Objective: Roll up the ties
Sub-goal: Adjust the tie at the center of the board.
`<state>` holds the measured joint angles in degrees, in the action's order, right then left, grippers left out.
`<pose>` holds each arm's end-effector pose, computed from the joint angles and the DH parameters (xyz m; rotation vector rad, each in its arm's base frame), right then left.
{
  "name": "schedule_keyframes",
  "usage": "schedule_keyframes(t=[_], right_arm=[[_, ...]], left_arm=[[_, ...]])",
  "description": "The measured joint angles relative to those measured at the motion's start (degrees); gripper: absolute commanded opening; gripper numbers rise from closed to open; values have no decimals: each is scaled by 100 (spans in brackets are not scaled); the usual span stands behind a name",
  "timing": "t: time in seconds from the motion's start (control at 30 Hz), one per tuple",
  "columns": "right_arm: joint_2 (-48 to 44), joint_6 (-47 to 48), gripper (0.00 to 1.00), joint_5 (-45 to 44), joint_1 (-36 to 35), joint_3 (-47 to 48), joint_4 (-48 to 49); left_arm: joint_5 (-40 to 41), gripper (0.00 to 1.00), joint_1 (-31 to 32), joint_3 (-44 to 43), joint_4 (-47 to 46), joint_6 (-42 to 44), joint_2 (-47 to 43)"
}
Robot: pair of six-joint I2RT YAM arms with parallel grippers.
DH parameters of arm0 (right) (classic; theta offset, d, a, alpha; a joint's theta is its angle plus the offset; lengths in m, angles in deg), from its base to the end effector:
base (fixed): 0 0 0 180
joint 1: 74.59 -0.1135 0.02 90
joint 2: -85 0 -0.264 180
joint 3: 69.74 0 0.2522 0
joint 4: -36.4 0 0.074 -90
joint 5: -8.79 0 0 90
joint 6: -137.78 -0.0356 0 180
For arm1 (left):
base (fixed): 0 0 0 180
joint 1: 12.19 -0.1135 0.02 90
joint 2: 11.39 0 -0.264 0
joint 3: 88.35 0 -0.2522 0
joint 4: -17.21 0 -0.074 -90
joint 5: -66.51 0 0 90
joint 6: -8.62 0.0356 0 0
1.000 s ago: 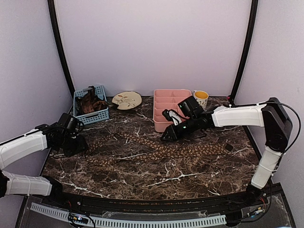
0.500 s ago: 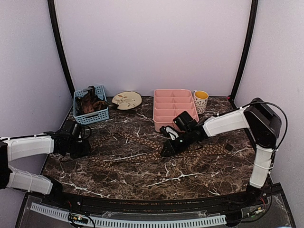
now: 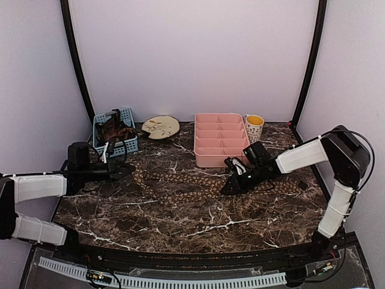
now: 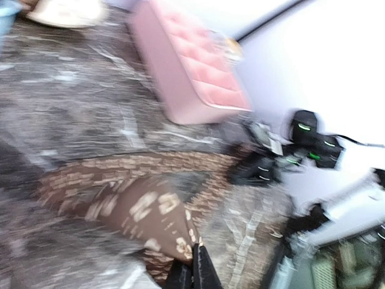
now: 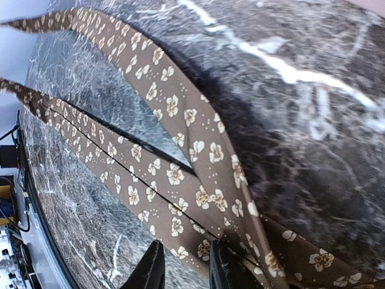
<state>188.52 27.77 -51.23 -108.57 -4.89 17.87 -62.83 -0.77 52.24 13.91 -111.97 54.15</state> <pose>0.2682 0.2022 0.1245 -0.5379 2.6461 1.0019 0.2217 -0.0678 0.2033 0.1349 2.0488 -1.1421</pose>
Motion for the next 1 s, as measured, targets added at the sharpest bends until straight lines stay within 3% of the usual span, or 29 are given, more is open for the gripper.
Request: schedule_keyframes(t=[0.1, 0.23, 0.33, 0.63, 0.7, 0.8, 1.0], right_arm=[[-83, 0, 26, -4, 155, -111, -31], [-245, 15, 30, -20, 420, -284, -61], [-396, 76, 36, -42, 516, -337, -155], [-577, 146, 38, -120, -273, 363, -855], [-573, 149, 38, -114, -461, 721, -918], [-570, 146, 38, -63, -616, 1154, -894], [-433, 92, 37, 4, -643, 1283, -894]], left_arm=[[-1261, 0, -17, 170, -1211, -481, 479], [-2275, 0, -28, 479, -2800, -1458, 778], [-2614, 1, 11, 404, -2874, -1497, 739], [-2205, 5, 275, -1003, 1191, 761, 562], [-1969, 19, 289, -1071, 1864, 1071, 487], [-1460, 50, 319, -1279, 2745, 1370, 501], [-122, 67, 330, -1637, 3812, 1537, 201]])
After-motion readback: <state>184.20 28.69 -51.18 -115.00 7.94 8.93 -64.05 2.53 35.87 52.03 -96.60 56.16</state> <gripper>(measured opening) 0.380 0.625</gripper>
